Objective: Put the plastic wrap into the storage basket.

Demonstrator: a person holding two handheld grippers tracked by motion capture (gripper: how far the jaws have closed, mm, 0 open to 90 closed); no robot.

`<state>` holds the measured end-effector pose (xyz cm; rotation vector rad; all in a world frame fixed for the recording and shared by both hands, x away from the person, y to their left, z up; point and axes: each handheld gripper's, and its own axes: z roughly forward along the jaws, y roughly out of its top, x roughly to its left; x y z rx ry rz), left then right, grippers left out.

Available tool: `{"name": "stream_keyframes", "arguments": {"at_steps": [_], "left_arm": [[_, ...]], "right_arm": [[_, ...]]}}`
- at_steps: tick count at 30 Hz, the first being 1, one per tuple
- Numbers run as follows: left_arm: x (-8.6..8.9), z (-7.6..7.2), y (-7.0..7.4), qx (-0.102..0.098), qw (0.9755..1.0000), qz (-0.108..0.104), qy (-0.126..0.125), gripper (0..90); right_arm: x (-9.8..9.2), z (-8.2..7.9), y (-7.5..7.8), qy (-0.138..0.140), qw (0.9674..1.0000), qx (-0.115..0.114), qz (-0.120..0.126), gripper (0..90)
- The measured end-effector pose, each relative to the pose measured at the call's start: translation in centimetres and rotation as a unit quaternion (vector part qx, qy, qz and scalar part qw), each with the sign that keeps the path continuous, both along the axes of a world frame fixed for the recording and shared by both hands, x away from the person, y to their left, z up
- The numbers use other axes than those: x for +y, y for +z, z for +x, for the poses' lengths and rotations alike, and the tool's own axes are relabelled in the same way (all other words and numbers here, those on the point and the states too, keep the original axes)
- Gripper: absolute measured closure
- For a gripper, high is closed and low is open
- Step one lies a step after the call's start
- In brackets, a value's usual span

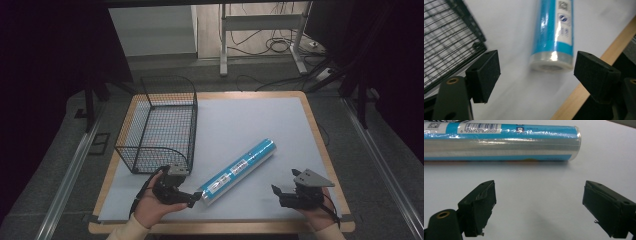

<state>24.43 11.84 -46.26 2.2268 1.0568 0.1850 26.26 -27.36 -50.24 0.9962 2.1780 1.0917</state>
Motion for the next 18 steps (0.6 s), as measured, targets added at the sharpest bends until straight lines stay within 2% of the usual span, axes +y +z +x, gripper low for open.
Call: {"name": "stream_keyframes", "arguments": {"at_steps": [7, 18], "left_arm": [[-1.4, 0.7, 0.7, -0.007, 0.9998, 0.011, -0.014, 20.8], [-2.7, 1.6, 0.8, 0.0, 0.9995, 0.016, -0.028, 21.0]], "right_arm": [[0.0, 0.0, 0.0, -0.003, 1.0, 0.0, -0.002, 12.1], [0.0, 0.0, 0.0, -0.004, 1.0, 0.0, -0.004, 12.1]]}}
